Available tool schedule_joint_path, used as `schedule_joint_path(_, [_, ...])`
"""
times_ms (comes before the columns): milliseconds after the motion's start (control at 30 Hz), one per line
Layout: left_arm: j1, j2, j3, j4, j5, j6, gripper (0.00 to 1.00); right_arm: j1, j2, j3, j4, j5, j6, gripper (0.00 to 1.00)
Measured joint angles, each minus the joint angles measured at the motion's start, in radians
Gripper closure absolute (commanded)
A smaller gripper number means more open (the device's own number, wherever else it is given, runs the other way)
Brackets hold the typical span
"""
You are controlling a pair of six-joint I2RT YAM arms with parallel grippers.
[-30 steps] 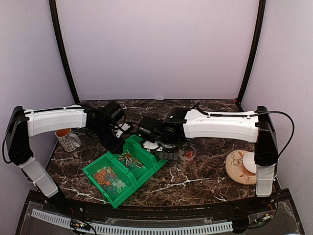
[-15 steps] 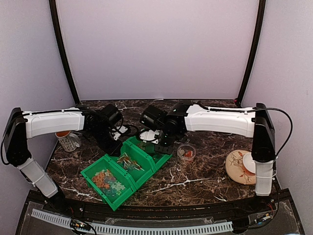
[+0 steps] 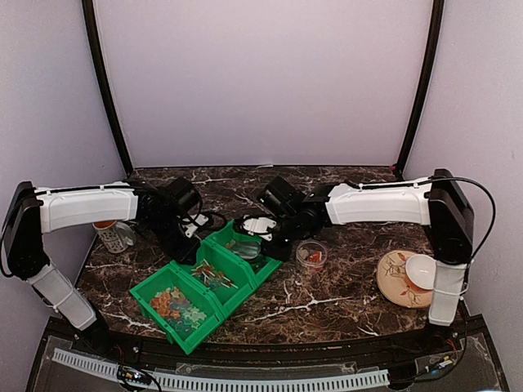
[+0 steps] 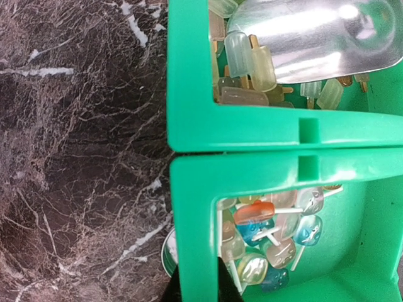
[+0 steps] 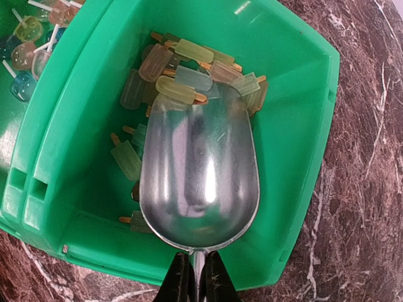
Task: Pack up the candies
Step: Scoop the fake candies from the storage box.
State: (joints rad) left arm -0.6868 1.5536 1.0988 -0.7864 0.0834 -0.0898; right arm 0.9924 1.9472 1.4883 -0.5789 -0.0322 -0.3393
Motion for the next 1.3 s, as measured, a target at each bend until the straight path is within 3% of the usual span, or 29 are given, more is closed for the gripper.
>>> schedule_joint_path(400, [0.002,-0.014,-0.039,0.090,-0.007,0.009,1.00,-0.005,-0.085,-0.326,0.465,-0.042,0.127,1.00])
schedule_joint_path(1300, [0.034,-0.025,-0.075,0.187,0.048,0.036,1.00,-0.010,-0.245,-0.625,0.876,0.064,0.268,1.00])
